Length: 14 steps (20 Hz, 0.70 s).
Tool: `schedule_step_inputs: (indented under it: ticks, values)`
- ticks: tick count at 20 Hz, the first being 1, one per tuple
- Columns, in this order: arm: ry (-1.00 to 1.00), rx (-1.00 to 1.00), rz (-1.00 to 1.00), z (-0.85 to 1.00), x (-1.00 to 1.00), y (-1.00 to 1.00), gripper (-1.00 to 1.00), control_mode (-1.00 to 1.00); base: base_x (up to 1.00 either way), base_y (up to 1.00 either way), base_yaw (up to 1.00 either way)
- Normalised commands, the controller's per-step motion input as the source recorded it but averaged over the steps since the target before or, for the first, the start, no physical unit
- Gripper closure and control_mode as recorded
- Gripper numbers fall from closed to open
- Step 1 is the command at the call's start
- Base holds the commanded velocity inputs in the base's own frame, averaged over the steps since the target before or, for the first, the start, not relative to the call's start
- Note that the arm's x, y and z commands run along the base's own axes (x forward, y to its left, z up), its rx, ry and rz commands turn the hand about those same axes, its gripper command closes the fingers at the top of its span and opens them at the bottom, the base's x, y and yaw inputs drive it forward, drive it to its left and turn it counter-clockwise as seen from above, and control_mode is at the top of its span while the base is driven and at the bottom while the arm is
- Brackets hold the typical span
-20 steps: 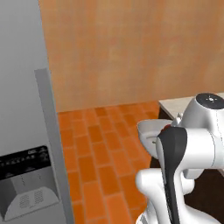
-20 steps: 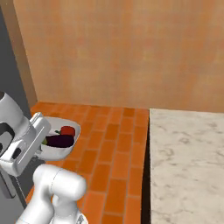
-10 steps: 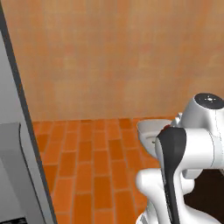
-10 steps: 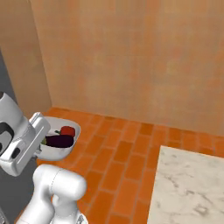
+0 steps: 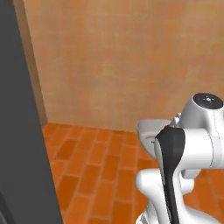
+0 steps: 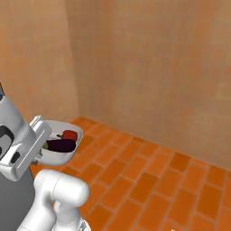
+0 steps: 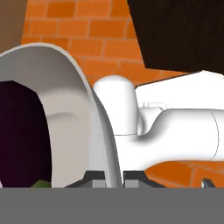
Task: Take the meat container that has the shrimp and place it on the second highest rack of the freezer. Then take the vegetable container that has the eggplant and bell pepper and place it on the highest rack of the freezer.
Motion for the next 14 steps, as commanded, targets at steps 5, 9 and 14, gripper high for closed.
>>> schedule_step_inputs:
  ticks: [5,9,14]
  values:
    - [0.0,0.0,0.0,0.0,0.0,0.0,1.0,1.0,0.92,0.02,0.56]
    - [0.0,0.0,0.0,0.0,0.0,0.0,1.0,1.0,0.49,0.19,0.72]
    - [0.0,0.0,0.0,0.0,0.0,0.0,1.0,1.0,0.05,0.29,0.79]
